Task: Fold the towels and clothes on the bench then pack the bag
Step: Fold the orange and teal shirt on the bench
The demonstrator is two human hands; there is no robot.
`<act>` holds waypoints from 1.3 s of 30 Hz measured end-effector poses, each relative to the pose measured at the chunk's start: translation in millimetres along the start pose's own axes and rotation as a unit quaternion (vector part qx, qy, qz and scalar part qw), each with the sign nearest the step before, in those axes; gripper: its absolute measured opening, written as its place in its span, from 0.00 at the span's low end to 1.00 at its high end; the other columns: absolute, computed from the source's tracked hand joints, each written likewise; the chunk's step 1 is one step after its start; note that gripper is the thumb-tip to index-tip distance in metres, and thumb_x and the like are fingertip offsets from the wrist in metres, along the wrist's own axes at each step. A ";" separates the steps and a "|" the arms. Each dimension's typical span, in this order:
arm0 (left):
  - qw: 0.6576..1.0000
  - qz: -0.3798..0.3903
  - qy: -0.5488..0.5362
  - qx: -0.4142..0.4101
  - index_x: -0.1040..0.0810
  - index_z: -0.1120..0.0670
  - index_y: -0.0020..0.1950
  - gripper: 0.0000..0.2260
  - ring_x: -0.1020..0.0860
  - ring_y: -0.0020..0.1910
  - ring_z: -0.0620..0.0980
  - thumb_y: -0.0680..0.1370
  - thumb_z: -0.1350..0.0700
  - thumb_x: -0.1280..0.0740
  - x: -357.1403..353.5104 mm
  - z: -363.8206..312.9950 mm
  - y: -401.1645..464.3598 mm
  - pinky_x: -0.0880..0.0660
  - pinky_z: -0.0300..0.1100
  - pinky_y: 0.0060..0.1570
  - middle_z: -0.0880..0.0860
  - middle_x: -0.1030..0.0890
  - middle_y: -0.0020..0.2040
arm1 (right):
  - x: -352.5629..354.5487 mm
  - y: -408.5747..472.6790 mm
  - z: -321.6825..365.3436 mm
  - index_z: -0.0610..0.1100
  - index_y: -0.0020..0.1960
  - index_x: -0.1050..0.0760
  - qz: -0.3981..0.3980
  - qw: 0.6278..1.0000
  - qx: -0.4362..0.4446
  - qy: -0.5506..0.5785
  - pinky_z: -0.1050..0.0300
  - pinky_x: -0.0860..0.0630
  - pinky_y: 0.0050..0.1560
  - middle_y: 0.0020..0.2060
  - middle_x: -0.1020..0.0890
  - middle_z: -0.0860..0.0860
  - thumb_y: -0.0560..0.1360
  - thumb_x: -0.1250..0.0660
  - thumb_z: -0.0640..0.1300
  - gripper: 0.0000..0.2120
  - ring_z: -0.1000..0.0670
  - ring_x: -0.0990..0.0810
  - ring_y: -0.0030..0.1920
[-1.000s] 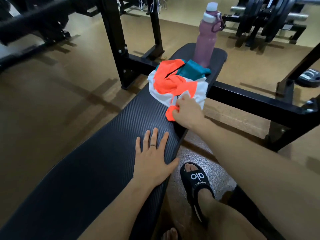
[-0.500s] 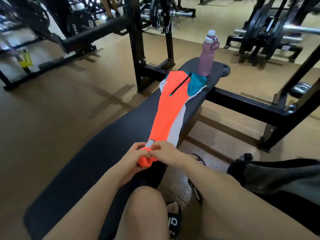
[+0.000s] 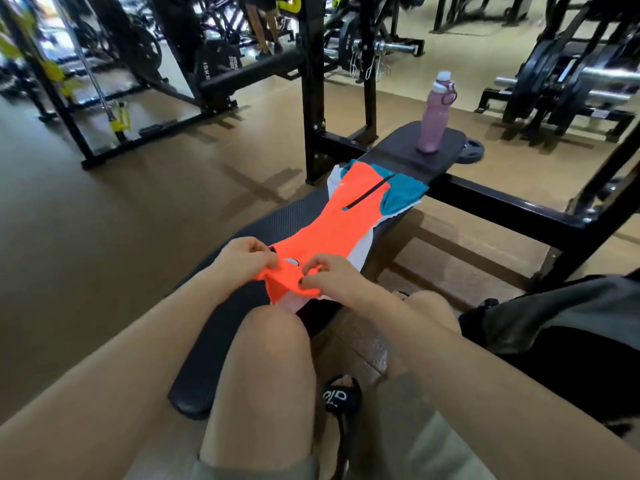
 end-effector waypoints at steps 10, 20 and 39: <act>0.978 0.003 0.207 -0.016 0.16 0.54 0.46 0.04 0.18 0.47 0.53 0.76 0.59 0.31 51.2 38.5 -1.6 0.21 0.46 0.51 0.51 0.16 0.43 | -37.2 -16.1 2.7 0.46 0.44 0.22 0.016 0.998 0.035 -0.059 0.60 0.34 0.35 0.36 0.24 0.54 0.68 0.28 0.43 0.06 0.55 0.27 0.36; 0.993 0.082 0.050 0.068 0.43 0.52 0.81 0.27 0.28 0.58 0.49 0.84 0.48 0.40 -8.3 102.7 34.8 0.35 0.41 0.58 0.52 0.25 0.64 | -49.1 -2.5 -52.1 0.43 0.51 0.25 0.014 0.991 -0.120 -0.048 0.58 0.31 0.34 0.38 0.24 0.51 0.72 0.31 0.48 0.12 0.51 0.25 0.35; 0.985 -0.088 -0.144 0.030 0.23 0.51 0.39 0.04 0.29 0.41 0.50 0.74 0.54 0.31 67.2 140.0 111.7 0.33 0.46 0.41 0.49 0.24 0.38 | -37.5 4.6 -89.3 0.49 0.54 0.31 -0.085 0.974 -0.206 0.041 0.53 0.29 0.42 0.47 0.25 0.47 0.71 0.32 0.36 0.16 0.47 0.24 0.46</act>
Point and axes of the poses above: each hand's wrist, its own y-axis towards the middle knuckle, its own x-axis out of the back of the hand, z = x × y, the point moved 7 cm from there along y, towards the middle knuckle
